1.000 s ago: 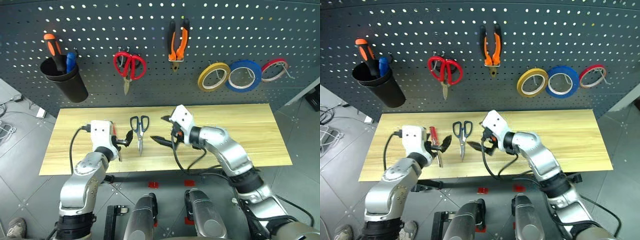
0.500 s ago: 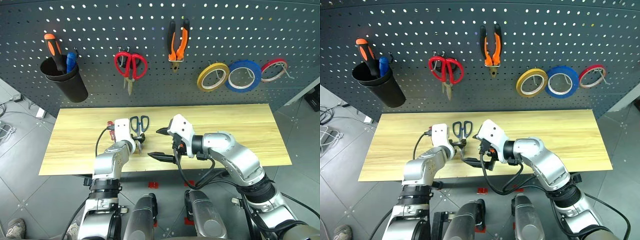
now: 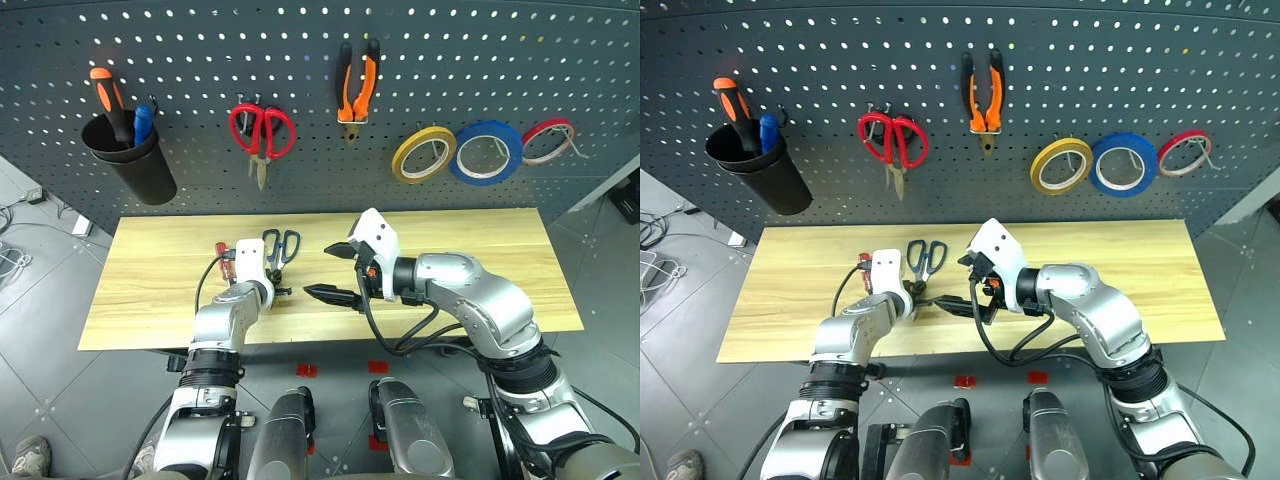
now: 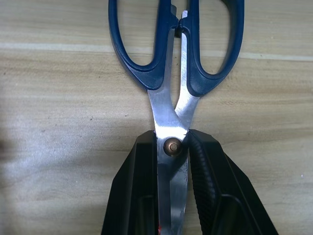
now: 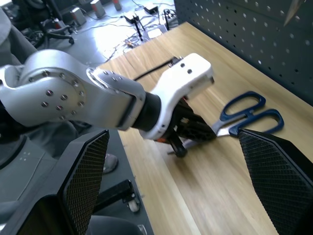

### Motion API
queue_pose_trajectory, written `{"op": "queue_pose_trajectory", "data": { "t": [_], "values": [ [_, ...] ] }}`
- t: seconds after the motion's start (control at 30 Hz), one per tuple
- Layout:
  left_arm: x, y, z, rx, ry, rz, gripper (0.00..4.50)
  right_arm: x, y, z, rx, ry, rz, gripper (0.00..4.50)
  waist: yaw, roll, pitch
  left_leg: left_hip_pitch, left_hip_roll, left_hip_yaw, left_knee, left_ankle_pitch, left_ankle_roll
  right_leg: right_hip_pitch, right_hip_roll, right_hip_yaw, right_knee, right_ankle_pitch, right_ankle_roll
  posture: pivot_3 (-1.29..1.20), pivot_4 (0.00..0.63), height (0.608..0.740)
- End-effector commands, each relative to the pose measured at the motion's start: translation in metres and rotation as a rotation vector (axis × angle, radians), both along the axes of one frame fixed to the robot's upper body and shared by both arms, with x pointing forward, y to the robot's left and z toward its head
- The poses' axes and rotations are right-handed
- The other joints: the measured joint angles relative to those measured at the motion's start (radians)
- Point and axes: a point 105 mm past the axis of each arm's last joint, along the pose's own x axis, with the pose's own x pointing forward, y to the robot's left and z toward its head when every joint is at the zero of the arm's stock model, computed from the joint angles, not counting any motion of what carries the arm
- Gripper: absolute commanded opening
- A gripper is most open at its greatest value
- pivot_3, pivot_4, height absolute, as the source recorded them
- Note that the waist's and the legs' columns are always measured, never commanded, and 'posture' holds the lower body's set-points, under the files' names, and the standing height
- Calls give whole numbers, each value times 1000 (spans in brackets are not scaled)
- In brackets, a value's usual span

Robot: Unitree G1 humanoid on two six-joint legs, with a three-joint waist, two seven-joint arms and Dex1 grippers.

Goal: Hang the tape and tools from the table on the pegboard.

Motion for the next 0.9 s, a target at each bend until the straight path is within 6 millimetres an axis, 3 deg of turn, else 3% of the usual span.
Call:
{"op": "queue_pose_trajectory", "data": {
  "t": [0.03, 0.2, 0.3, 0.37, 0.53, 0.63, 0.7, 0.9],
  "values": [
    [-12, 3, 13, 2, -78, -58, 573, -4, -6, 15, 27, -77, -5, 4500, -9, 0, 0, 0, 0, 0, 0, 1, -1, 0, 0, 0, 0, 0, 0, -279, 282, 740],
    [-43, 12, 44, 63, -234, -167, 573, -12, -18, 33, 69, -220, -14, 4500, -20, 0, 0, -1, 1, 1, -1, 2, -3, -2, 0, 1, -1, 0, 0, -291, 281, 740],
    [-78, 9, 69, 199, -386, -279, 573, -32, -23, 57, 172, -359, 37, 4500, -22, 0, 0, -1, 1, 1, -2, 0, 0, -2, 0, 1, -1, 0, 0, -297, 280, 740],
    [-97, 4, 82, 279, -480, -314, 573, -46, -26, 57, 173, -357, 126, 4500, -22, 1, 0, -1, 1, 2, -2, 0, 0, -1, 0, 3, -2, 0, 0, -296, 279, 740],
    [-122, 0, 125, 461, -734, -241, 573, -51, -29, 62, 202, -386, 154, 4500, -13, 0, -1, -1, 1, 1, -1, -1, 1, 0, -1, 1, -3, 1, -2, -290, 275, 740],
    [-127, 5, 155, 544, -880, -148, 573, -52, -29, 64, 221, -390, 171, 4500, -14, 0, -1, -1, 1, 1, 0, 0, 1, 0, -1, 1, -2, 1, -2, -279, 273, 740],
    [-121, 10, 165, 543, -909, -96, 573, -47, -31, 66, 236, -390, 157, 4500, -13, -1, -1, -1, 1, 1, 0, -1, 1, 0, -1, 0, -2, 1, -2, -273, 273, 740],
    [-87, 13, 182, 489, -945, -88, 573, -38, -28, 71, 258, -400, 146, 4500, -14, -1, -2, -1, 1, 1, 1, 0, 2, 0, 1, 0, -1, 2, -2, -272, 271, 740]
  ]
}}
